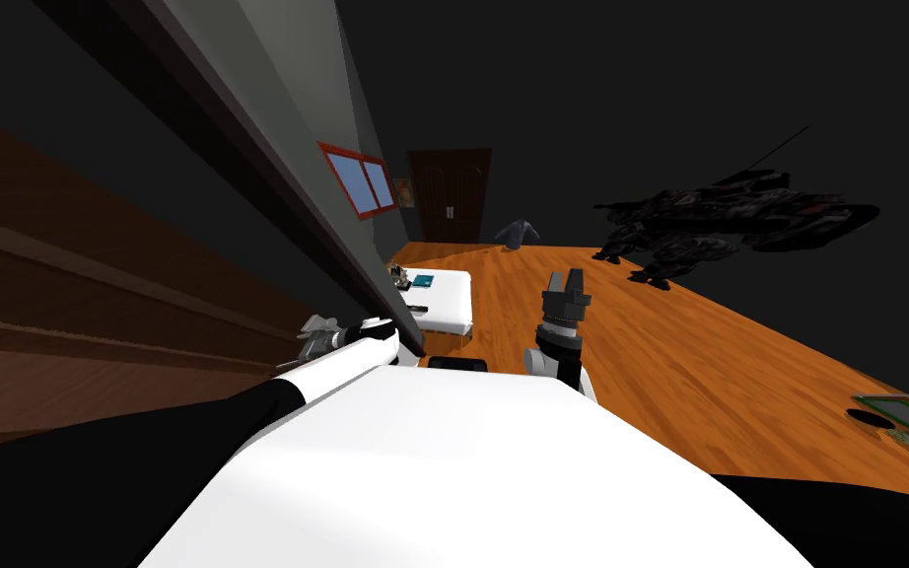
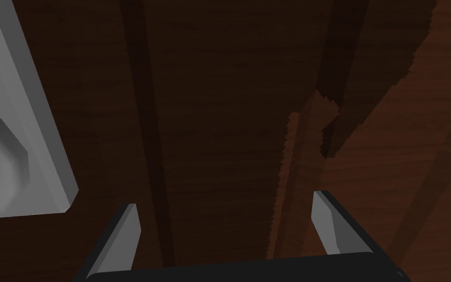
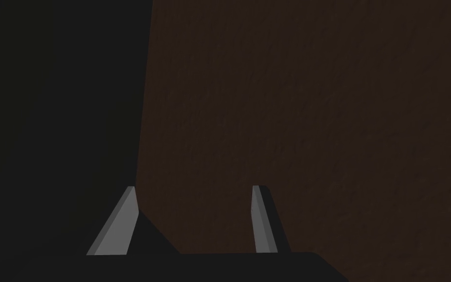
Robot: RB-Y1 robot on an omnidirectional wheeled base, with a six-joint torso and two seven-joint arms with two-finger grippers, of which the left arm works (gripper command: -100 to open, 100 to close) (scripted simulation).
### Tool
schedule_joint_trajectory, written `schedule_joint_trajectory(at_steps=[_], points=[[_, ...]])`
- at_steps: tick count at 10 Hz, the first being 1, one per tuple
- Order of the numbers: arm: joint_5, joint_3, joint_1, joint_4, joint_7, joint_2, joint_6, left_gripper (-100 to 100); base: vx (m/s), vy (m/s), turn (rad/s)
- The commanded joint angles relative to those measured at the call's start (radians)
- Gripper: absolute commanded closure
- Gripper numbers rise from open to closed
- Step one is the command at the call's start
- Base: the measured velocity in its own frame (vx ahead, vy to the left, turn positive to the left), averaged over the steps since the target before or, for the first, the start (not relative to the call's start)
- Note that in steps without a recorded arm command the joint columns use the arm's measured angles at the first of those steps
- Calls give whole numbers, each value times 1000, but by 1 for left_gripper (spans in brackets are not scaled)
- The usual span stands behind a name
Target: Push the door open
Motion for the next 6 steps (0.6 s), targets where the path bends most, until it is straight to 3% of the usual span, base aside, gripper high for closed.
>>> schedule_joint_trajectory(at_steps=[1,2,6], points=[[2,29,-5,7,3,-16,-3,-100,140,87,-67],[3,49,-12,11,4,-28,-5,-100,166,62,-9],[3,66,-25,16,5,-39,-6,-100,98,37,-16]])
